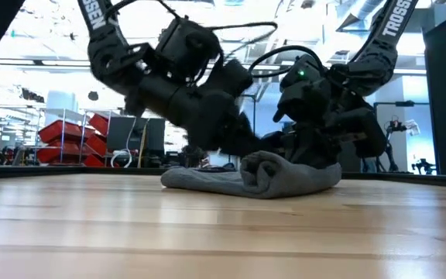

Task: Roll towel
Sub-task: Roll the gray towel

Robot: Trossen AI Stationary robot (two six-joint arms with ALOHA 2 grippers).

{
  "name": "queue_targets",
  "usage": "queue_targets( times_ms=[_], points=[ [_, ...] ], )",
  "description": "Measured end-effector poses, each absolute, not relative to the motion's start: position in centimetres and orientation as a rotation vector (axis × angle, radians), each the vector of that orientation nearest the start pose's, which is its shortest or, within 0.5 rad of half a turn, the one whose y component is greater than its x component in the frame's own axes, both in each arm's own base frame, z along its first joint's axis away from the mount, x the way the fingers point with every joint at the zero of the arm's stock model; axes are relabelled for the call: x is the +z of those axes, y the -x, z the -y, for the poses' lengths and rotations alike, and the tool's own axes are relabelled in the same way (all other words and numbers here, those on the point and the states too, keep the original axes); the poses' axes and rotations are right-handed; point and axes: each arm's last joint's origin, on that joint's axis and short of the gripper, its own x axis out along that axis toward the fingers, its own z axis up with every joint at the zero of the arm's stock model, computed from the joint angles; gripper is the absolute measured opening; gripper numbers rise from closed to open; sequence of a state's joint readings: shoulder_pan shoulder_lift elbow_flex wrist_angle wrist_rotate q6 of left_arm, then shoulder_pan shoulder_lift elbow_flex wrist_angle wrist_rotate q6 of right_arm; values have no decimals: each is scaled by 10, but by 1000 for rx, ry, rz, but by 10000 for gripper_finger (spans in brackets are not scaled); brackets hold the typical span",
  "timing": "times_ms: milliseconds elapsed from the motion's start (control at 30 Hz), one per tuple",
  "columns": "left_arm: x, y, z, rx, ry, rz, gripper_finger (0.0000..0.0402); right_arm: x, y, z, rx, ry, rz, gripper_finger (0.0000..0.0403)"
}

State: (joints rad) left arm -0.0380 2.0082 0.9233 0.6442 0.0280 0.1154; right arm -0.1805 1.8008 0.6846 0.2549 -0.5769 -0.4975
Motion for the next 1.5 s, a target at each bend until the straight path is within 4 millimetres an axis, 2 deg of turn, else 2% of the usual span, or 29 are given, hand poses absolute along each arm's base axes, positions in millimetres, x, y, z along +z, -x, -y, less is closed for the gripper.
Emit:
queue_targets(
  times_ms=[100,200,367,600,833,1067,1167,1367,1500],
  points=[
    [119,-388,-7,-21,-95,-410,0,97,-300,38,556,147,-685,0],
    [108,-388,-14,-29,-47,-430,0,97,-300,39,550,155,-684,0],
    [95,-394,2,-75,-73,-409,0,96,-299,42,537,151,-688,0],
    [83,-397,3,-77,-72,-426,0,96,-299,43,527,145,-690,0],
    [82,-396,3,-80,-70,-435,0,98,-301,44,497,156,-713,0],
    [99,-391,24,-66,-157,-474,0,98,-301,46,493,163,-714,0],
    [101,-392,27,-86,-176,-452,0,98,-301,46,498,158,-718,0],
    [104,-393,45,-252,-120,-412,0,99,-302,52,416,183,-734,0],
    [112,-394,46,-214,-157,-384,0,98,-301,53,408,176,-744,0]
  ],
)
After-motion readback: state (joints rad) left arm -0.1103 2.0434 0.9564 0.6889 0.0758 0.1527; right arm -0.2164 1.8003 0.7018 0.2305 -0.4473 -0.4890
